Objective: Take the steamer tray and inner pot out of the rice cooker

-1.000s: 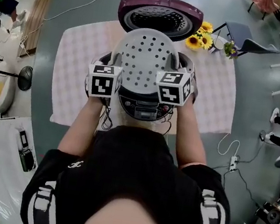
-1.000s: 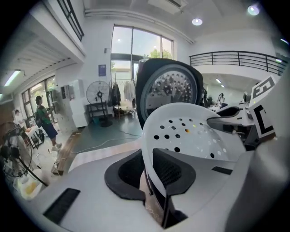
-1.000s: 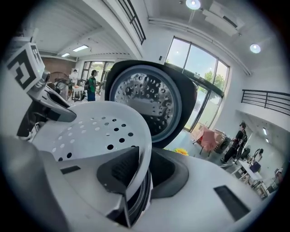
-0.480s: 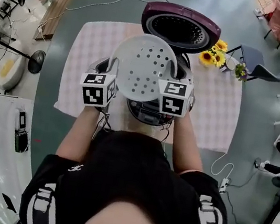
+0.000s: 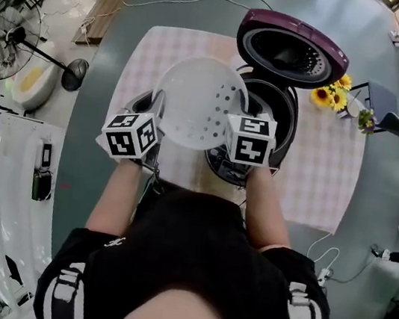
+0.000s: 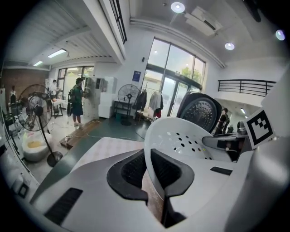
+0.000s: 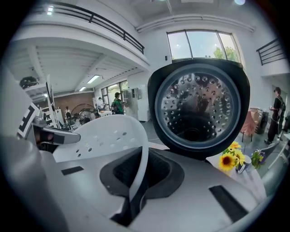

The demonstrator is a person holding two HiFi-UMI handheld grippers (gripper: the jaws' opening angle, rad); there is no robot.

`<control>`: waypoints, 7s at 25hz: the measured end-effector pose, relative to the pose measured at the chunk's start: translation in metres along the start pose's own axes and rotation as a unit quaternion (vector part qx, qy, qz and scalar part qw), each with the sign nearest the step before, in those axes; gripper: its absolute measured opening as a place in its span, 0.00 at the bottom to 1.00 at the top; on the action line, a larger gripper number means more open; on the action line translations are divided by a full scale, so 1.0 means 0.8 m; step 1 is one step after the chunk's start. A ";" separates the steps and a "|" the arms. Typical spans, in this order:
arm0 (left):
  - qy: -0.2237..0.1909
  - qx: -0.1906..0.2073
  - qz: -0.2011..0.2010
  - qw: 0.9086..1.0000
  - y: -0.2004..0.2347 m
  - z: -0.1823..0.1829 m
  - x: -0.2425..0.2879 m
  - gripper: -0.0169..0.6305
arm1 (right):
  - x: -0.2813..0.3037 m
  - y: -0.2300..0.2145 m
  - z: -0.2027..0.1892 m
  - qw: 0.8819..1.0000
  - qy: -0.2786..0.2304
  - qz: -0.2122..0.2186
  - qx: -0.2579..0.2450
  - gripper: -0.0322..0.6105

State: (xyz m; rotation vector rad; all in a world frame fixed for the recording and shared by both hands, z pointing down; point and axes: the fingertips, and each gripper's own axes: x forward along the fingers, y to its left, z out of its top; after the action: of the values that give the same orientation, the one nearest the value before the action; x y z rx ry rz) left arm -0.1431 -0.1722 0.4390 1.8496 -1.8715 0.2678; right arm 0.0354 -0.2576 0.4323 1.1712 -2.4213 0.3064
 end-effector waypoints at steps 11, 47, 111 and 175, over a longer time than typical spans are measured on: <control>0.006 -0.003 -0.061 0.998 0.136 0.036 0.018 0.07 | 0.068 0.101 0.041 0.998 0.003 -0.053 0.022 0.07; 0.131 0.003 -0.153 0.980 0.393 -0.060 0.315 0.10 | 0.445 0.166 -0.096 0.984 0.143 -0.072 0.081 0.07; -0.198 0.155 -0.104 0.962 0.195 0.154 -0.029 0.03 | 0.032 0.215 0.182 0.951 -0.290 -0.106 0.004 0.05; 0.033 0.195 -0.167 0.966 -0.144 -0.004 0.061 0.57 | -0.105 -0.156 -0.060 0.991 -0.020 -0.115 0.069 0.67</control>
State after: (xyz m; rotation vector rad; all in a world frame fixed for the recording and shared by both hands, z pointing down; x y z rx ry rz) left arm -0.0275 -0.2210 0.4419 2.3465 -1.5033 0.6049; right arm 0.1938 -0.2587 0.4366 1.5158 -2.2991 0.3866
